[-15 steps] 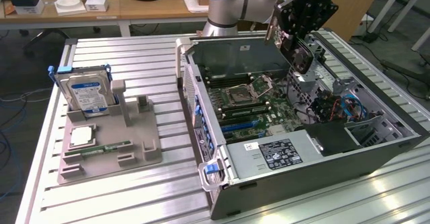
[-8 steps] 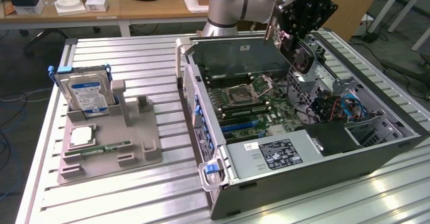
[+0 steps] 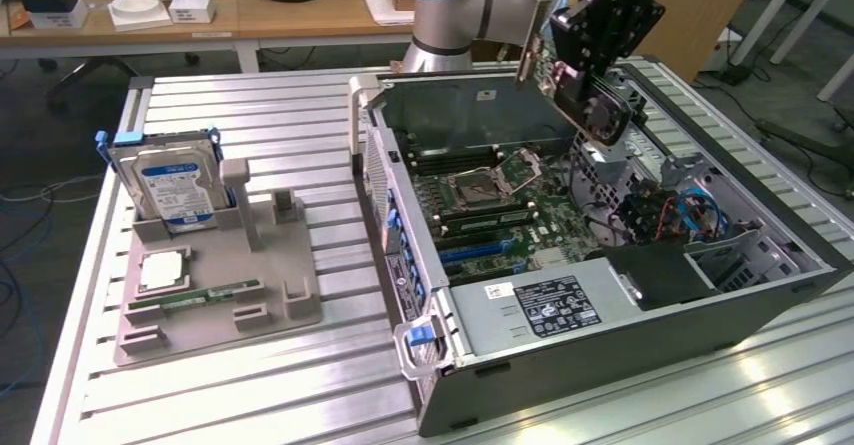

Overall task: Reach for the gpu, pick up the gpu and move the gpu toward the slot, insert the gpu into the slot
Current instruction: 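Insert the gpu into the slot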

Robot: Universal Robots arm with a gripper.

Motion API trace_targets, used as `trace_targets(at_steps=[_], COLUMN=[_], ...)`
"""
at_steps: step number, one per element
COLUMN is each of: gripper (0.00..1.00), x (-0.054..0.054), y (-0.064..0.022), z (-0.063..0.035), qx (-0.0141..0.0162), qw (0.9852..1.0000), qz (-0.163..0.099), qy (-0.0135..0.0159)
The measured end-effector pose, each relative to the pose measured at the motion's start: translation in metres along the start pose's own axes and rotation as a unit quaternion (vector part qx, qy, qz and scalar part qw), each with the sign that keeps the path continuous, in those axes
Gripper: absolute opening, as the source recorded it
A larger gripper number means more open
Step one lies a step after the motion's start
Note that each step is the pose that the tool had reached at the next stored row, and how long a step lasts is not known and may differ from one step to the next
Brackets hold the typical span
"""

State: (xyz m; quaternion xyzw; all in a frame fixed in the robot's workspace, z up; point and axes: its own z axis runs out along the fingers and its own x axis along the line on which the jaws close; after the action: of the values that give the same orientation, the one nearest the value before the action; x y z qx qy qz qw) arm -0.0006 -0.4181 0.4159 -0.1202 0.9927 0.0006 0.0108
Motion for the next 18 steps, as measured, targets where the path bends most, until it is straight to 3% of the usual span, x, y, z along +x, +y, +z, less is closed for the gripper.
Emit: trace_targets(at_steps=[4, 9, 14, 18], gripper=[0.26, 0.26, 0.26, 0.26], x=[0.0, 0.0, 0.0, 0.0], y=[0.0, 0.0, 0.0, 0.0], z=[0.0004, 0.0008, 0.0012, 0.0016], qx=[-0.0008, -0.0018, -0.0028, -0.0036], qw=[0.9993, 0.9967, 0.9919, 0.9866], qz=[-0.037, -0.082, -0.127, -0.163], qy=[0.0, -0.0001, -0.0002, -0.0002])
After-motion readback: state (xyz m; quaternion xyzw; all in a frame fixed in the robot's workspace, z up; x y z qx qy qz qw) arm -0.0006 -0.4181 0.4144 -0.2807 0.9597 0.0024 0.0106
